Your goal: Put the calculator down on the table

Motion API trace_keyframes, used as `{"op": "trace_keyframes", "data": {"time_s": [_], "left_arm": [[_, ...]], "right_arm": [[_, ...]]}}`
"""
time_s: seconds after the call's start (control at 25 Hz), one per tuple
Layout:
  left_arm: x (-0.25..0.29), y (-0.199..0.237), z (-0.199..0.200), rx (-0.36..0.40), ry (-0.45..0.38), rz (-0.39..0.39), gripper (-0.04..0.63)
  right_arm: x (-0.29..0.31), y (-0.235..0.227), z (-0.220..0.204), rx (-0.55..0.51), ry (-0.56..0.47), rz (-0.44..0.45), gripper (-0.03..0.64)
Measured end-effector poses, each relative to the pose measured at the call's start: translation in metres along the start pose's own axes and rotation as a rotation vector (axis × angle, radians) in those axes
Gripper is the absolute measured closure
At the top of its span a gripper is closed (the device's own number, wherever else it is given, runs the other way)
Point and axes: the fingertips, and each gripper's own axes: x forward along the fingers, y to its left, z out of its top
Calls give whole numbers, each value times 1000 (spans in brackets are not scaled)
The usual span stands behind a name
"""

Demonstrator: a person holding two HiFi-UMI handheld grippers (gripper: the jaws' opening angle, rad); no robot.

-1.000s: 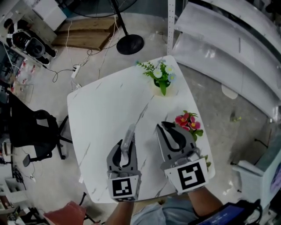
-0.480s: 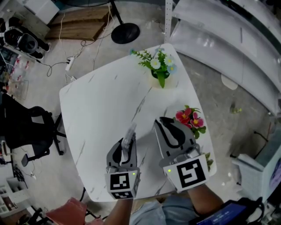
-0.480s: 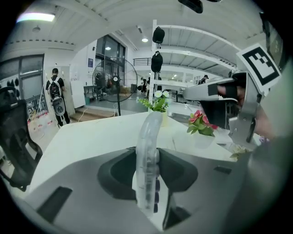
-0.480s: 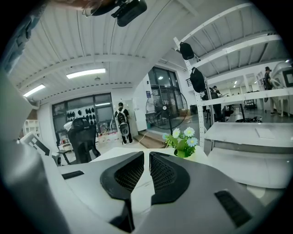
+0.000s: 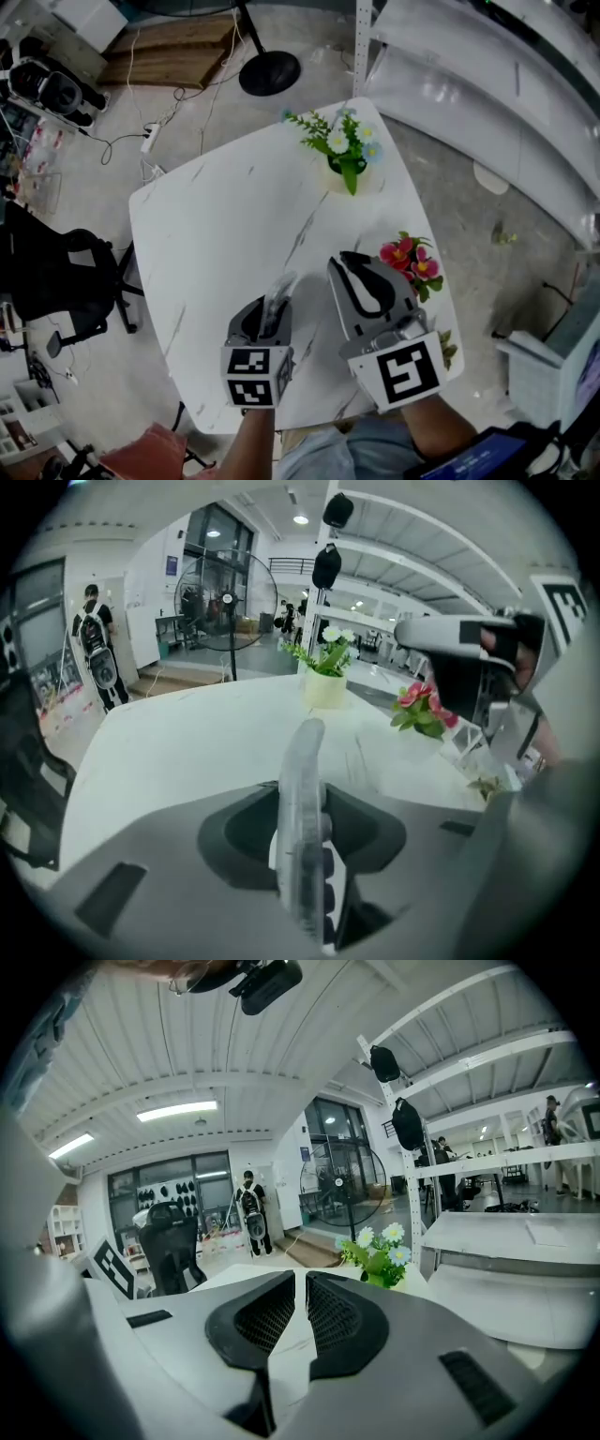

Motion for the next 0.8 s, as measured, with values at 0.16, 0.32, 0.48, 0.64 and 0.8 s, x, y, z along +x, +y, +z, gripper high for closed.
{"op": "trace_keyframes", "data": {"time_s": [0.16,0.32,0.48,0.64,0.8], "left_arm": [[6,8,-5,1,9,15,456],[8,6,-3,66,-2,29,451],[7,8,-1,106,-20,43,440],[8,14,1,102,-41,43,426],[10,19,2,100,-58,37,409]], "right_arm": [[1,-1,-2,-1,10,-3,563],[3,-1,-4,5,17,-7,563],[3,1,-4,8,18,-4,563],[4,2,-4,8,15,-7,563],[4,3,-4,2,15,-12,563]]}}
